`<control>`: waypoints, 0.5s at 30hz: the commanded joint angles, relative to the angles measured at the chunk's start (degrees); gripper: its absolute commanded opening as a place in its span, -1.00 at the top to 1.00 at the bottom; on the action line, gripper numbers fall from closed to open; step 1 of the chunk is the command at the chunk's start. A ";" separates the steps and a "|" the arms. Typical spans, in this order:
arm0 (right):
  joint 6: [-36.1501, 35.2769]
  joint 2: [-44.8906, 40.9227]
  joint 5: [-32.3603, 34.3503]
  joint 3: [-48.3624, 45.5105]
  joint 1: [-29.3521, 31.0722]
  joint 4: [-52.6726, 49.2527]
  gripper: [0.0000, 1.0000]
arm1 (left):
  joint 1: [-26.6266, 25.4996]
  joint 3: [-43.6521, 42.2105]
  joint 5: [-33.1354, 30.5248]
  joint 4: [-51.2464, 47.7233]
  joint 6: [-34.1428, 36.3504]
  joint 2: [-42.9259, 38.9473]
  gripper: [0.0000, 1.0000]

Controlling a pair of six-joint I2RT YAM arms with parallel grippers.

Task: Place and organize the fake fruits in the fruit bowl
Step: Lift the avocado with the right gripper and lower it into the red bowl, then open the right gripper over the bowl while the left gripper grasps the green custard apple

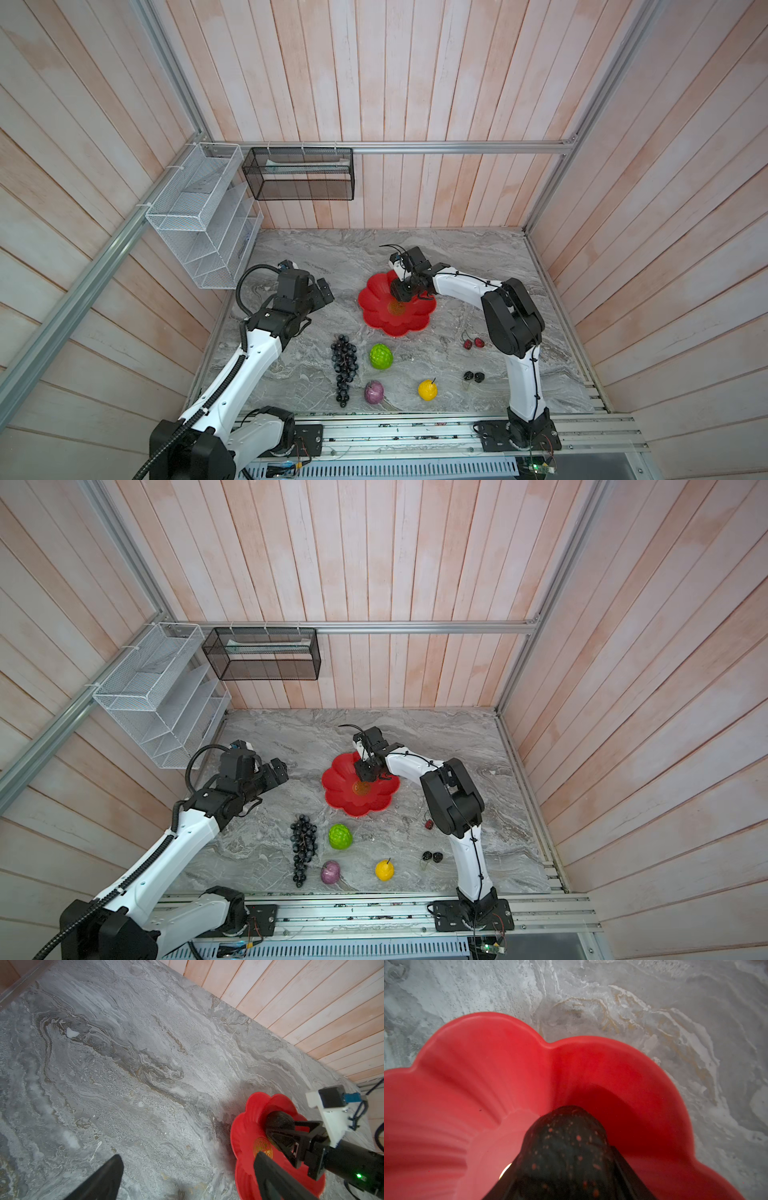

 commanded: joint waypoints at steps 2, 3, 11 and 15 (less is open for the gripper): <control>1.08 0.64 0.37 0.83 -0.21 0.22 -0.29 | -0.26 2.93 1.97 -3.94 -1.13 0.36 -1.00; 1.09 0.44 0.42 0.65 -0.24 0.37 -0.34 | -0.26 3.15 3.12 -4.66 -1.18 0.85 -1.00; -0.09 -4.57 2.60 0.02 -0.18 0.90 -0.60 | -2.46 4.87 11.65 -9.24 -0.49 4.05 -1.00; -0.33 -9.82 2.28 -0.12 0.00 -0.59 -0.61 | -6.22 6.90 14.87 -11.82 0.27 5.97 -1.00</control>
